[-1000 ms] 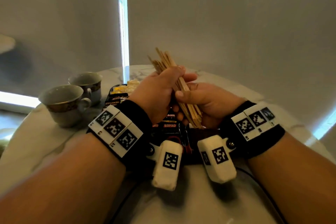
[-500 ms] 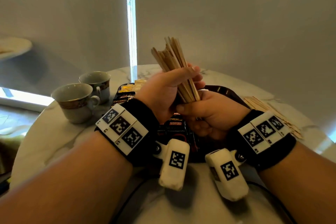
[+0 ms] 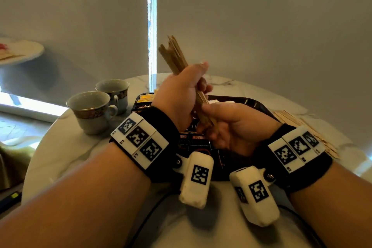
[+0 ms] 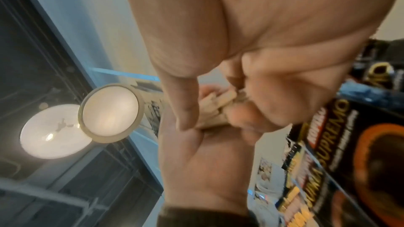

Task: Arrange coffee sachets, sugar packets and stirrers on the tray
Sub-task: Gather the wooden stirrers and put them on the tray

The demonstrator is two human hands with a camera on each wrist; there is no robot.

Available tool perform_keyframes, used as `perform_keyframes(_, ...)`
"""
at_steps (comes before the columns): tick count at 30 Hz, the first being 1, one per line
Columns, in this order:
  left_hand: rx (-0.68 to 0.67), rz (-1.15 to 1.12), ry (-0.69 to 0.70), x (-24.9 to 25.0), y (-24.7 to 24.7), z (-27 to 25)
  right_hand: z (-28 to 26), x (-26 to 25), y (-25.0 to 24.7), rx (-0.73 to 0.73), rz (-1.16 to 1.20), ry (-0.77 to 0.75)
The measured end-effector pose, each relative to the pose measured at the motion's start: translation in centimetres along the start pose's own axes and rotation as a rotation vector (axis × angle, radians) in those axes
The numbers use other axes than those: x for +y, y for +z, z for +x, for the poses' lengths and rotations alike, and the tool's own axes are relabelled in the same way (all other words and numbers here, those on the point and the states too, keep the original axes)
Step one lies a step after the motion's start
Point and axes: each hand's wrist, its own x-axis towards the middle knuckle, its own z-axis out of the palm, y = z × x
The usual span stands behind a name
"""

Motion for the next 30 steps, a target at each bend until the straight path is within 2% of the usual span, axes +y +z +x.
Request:
perform_keyframes(3, 0.091, -0.135, 0.057, 0.9, -0.6, 0.4, 0.1, -0.6, -0.5, 0.124, 0.175, 0.04)
perform_keyframes(5, 0.124, -0.144, 0.082, 1.1, -0.8, 0.6, 0.2, -0.8, -1.0, 0.127, 0.344, 0.053)
perform_keyframes(7, 0.11, -0.093, 0.123, 1.0, -0.9, 0.5, 0.1, -0.9, -1.2, 0.048, 0.495, 0.047)
perform_keyframes(9, 0.067, -0.008, 0.156, 0.6, -0.5, 0.3, 0.1, -0.7, -1.1, -0.089, 0.615, 0.013)
perform_keyframes(11, 0.024, 0.061, 0.161, 0.3, 0.2, -0.1, -0.1, -0.6, -0.6, -0.208, 0.725, -0.077)
perform_keyframes(13, -0.012, 0.094, 0.158, -0.1, 0.7, -0.3, -0.4, -0.7, 0.0, -0.233, 0.791, -0.166)
perform_keyframes(15, -0.022, 0.118, 0.182, -0.2, 0.9, -0.4, -0.6, -1.0, 0.5, -0.181, 0.779, -0.191)
perform_keyframes(20, -0.003, 0.164, 0.26, 0.1, 0.9, -1.0, -0.1, -1.4, 0.2, 0.069, 0.648, 0.011)
perform_keyframes(26, -0.123, 0.294, 0.204, -0.4, 1.5, -1.5, -1.0, -1.6, 0.9, 0.034, 0.679, -0.069)
perform_keyframes(30, -0.096, 0.325, 0.256, 0.0, 1.1, -1.3, -0.6, -1.6, 0.6, 0.116, 0.667, -0.037)
